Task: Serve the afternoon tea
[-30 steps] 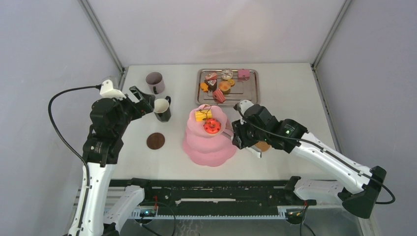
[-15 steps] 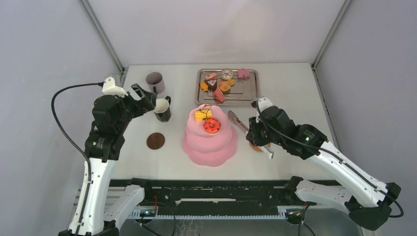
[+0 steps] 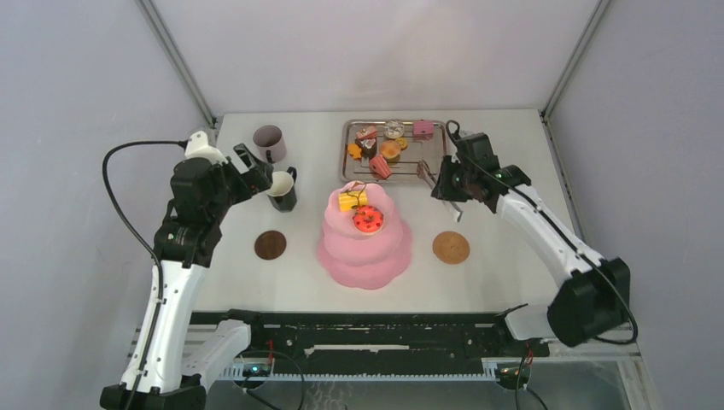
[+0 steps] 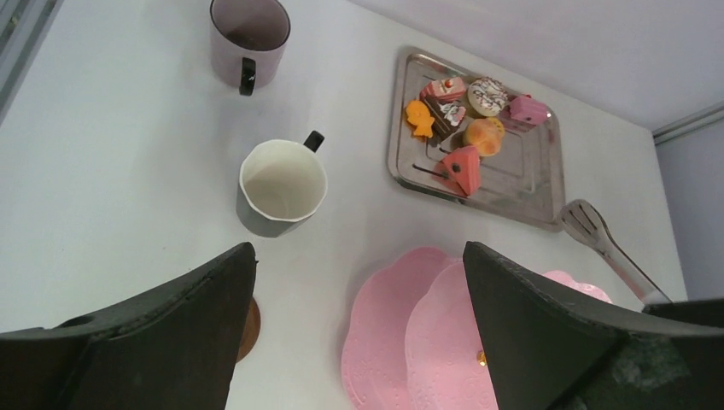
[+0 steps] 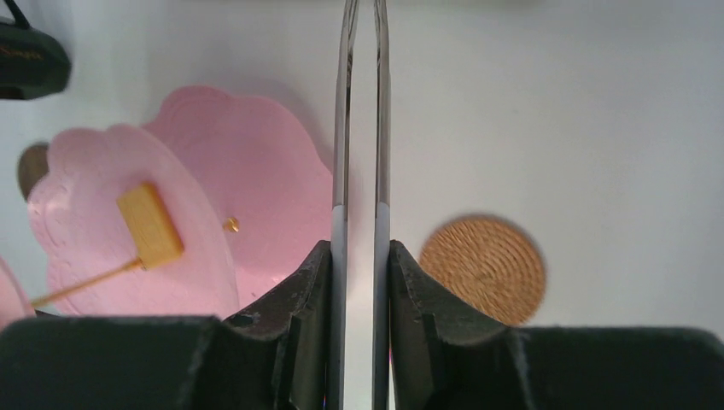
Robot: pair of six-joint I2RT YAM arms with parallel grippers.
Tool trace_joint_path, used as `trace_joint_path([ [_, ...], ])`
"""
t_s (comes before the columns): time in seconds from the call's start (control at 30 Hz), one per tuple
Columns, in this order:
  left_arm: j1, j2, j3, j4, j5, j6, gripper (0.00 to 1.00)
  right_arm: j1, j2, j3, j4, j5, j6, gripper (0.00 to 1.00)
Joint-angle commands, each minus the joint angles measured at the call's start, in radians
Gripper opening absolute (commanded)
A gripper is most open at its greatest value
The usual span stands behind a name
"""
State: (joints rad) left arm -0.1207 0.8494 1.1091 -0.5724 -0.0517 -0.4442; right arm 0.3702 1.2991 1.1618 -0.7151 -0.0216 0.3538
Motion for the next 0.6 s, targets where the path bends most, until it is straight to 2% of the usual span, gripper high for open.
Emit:
trace_joint_path([
  [0.0,0.010,0.006,0.062,0.006,-0.040,0.000,0.95,-0.043,0.100,0.105,0.224,-0.155,0.054,0.34],
  [0.23,0.011,0.038,0.086,-0.009,-0.064,-0.018,0.95,-0.049,0.297,0.229,0.253,-0.292,-0.005,0.37],
  [0.43,0.011,0.080,0.123,-0.021,-0.066,-0.025,0.94,-0.003,0.442,0.387,0.130,-0.252,-0.142,0.40],
  [0.57,0.012,0.103,0.140,-0.021,-0.055,-0.039,0.94,0.030,0.489,0.430,0.095,-0.188,-0.198,0.44],
])
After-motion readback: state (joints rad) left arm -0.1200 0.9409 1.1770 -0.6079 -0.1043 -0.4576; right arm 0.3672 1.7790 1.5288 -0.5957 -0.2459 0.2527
